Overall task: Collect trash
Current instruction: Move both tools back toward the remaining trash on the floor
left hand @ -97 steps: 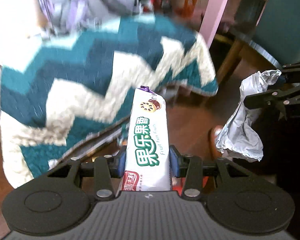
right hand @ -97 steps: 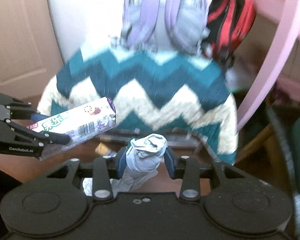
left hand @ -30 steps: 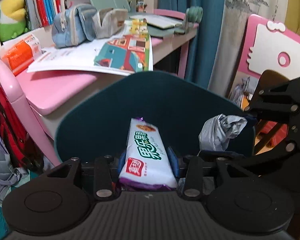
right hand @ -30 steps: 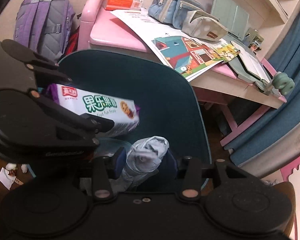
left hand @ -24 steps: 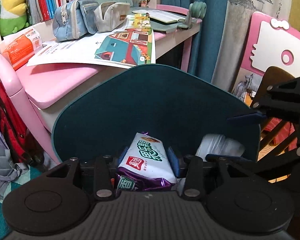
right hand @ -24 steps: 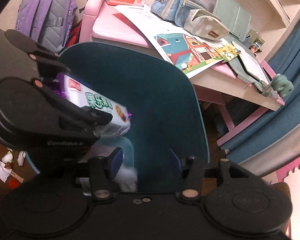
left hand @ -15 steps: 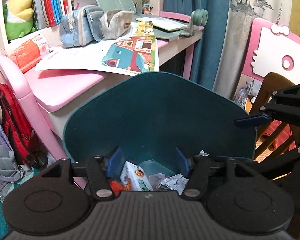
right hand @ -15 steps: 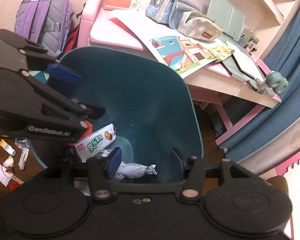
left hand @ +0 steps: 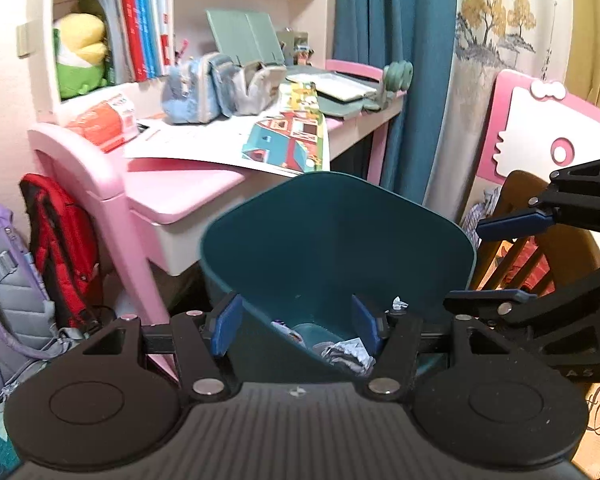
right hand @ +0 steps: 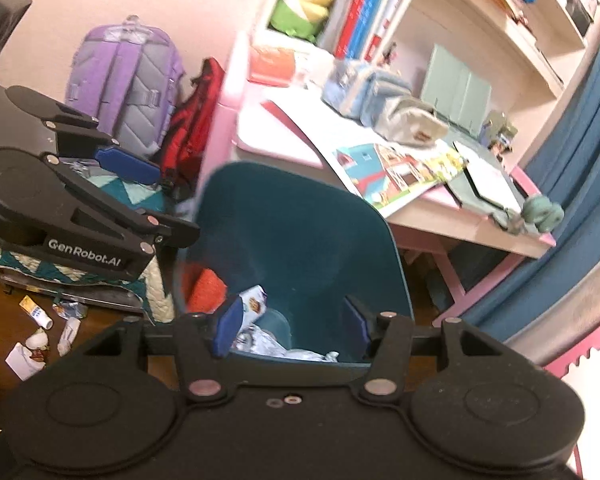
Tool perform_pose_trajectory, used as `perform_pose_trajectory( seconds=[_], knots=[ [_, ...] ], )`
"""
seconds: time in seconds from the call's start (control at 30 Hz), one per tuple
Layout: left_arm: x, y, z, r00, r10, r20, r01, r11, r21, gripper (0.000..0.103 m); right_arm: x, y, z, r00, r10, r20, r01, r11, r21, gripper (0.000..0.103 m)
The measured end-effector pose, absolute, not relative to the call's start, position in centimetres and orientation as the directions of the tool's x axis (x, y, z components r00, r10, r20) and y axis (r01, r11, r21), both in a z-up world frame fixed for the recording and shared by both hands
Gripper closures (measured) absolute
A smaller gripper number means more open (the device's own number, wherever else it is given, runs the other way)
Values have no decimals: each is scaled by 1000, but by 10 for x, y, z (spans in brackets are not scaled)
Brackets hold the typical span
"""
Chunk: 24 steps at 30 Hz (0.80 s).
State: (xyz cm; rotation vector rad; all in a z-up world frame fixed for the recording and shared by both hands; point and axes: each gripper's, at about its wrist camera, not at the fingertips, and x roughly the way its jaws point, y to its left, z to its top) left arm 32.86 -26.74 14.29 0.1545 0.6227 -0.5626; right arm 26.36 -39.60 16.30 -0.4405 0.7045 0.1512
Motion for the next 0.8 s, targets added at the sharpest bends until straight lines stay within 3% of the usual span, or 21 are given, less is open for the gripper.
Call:
perform_pose_trajectory(
  seconds=[0.1,0.47,0.8],
  knots=[
    [315,-246,148,684,-452,-573,532,846,-33,38,251,-377,170,766,-3,-643,-293,888,-354,49],
    [267,-157,155,738,-417,-531,469,882,-40,37,212,-286,174,768,118,-629,-421,834,-357,49],
    [220,-53,138,810,-302,-503,335,942,-27,23,196,-187,145,703,258,-663,-578,750,-321,49]
  ],
)
